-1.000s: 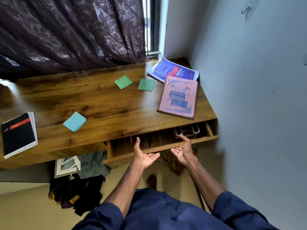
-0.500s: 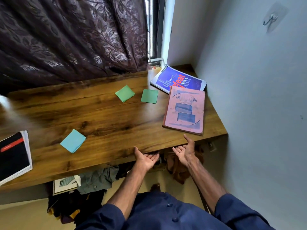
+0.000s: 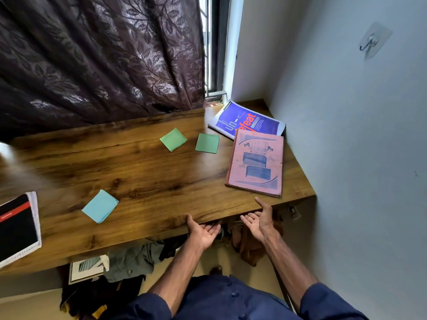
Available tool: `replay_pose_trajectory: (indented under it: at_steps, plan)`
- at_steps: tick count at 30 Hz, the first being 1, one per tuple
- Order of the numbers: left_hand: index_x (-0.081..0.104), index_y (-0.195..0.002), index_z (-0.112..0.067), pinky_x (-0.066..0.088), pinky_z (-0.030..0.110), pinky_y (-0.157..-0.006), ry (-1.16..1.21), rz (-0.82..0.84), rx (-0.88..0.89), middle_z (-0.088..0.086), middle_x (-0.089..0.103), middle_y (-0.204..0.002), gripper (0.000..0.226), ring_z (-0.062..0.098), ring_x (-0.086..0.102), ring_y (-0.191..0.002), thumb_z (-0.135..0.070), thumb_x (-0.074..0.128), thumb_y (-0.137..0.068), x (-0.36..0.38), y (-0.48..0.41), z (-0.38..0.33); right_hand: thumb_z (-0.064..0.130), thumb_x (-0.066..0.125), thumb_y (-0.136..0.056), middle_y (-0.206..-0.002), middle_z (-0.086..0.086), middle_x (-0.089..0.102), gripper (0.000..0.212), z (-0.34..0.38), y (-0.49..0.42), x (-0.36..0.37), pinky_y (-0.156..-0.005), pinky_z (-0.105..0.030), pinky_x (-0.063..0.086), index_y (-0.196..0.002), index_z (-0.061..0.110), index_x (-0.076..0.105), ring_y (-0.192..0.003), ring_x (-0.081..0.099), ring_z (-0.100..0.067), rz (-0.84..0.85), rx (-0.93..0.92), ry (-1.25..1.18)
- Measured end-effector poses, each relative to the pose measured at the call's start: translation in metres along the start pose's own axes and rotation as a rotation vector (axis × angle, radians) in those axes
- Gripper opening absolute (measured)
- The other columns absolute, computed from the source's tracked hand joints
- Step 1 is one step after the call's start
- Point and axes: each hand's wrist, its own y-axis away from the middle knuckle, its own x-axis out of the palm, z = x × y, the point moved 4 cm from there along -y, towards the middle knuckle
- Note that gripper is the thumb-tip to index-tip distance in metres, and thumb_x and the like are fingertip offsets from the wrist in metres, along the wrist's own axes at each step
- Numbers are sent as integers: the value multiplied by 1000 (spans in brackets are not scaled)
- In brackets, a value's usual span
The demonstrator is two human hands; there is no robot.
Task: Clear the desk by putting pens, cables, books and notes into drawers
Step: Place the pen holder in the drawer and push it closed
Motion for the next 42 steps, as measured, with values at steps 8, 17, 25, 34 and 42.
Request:
replay_pose_trajectory:
  at_steps: [8,17,25,34,42]
  plan:
    - [20,-157,2,36,46,-119,7,104,47,31,38,-154,87,43,49,-136,-61,39,-100,-13,25,3,28,64,-91,-157,-30,32,81,0,19,-11,-119,-48,35,-155,-3,24,-144,39,-40,70,-29,116]
    - [52,-140,4,37,43,-119,-34,172,220,25,58,-140,68,36,54,-133,-51,39,-102,-49,70,16,24,60,-94,-141,-24,56,44,-11,65,-41,-115,-49,42,-134,4,55,-131,55,-36,203,-73,160]
    - [56,-136,1,42,41,-115,-56,181,241,23,61,-136,62,36,56,-131,-49,42,-102,-105,112,37,19,59,-94,-129,-23,65,38,-49,98,-82,-107,-46,48,-127,1,60,-121,63,-35,240,-17,172]
    - [58,-130,-1,52,39,-91,-74,22,268,19,69,-119,51,33,67,-102,-42,45,-103,-217,139,22,21,58,-94,-128,-23,66,33,-147,133,-82,-89,-39,53,-123,5,63,-104,68,-32,286,148,275]
    - [58,-120,-2,51,35,-78,-207,-45,320,16,69,-104,32,29,65,-87,-28,48,-104,-260,139,-46,21,57,-99,-118,-21,72,34,-211,152,-38,-85,-37,54,-125,0,65,-116,67,-36,344,84,461]
